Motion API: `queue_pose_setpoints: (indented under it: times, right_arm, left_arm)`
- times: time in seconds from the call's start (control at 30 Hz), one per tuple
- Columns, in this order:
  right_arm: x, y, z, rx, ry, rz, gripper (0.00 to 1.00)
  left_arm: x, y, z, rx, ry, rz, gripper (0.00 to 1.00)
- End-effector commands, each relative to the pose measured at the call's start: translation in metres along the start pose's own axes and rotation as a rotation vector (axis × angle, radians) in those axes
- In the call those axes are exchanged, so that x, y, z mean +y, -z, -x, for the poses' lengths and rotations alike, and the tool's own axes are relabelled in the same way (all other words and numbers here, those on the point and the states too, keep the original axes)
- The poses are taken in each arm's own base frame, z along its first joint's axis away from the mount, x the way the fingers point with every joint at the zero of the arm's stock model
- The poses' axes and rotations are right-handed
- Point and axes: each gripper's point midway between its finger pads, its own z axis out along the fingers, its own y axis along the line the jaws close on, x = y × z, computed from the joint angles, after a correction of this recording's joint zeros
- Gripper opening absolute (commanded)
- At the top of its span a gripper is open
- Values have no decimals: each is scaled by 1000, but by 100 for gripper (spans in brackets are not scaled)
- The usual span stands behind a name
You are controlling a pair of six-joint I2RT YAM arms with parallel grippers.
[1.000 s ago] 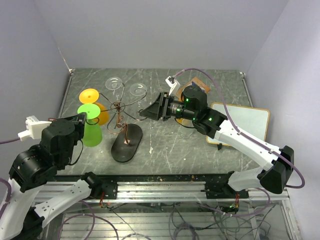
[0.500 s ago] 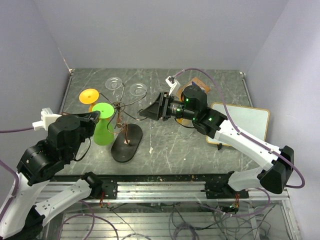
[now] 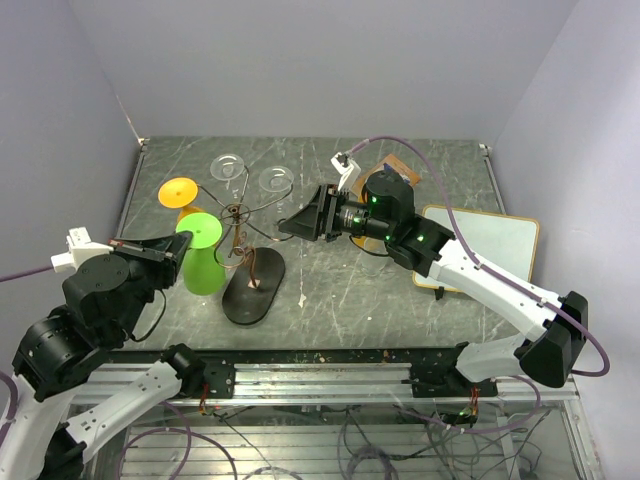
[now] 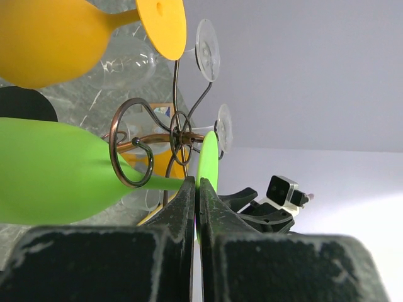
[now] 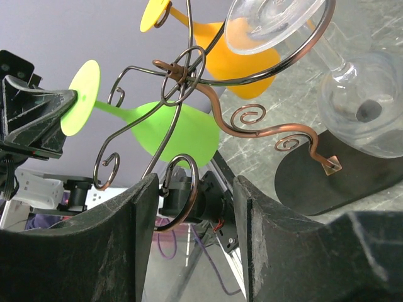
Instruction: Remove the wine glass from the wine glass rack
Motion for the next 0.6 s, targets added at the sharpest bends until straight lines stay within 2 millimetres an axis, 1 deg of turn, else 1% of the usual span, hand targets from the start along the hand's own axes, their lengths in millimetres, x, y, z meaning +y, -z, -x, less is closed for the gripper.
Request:
queue_pose_setpoints:
  times: [0.0,0.27,0.43,0.57]
  right_arm:
    - [-4,0,4,-10,19,-30,51]
    - [2,1,7,-12,24,-9,58]
    - [4,1,7,-9,26,-3,63]
    - [7,2,8,-6,30,6,65]
  left_arm:
    - [-5,3,0,9,-22,-28,7]
    - [-14,10,2,20,-65,-73,7]
    - [-11,13,1,35,-67,-78,7]
    - [-9,13,-5,59,-67,-88,7]
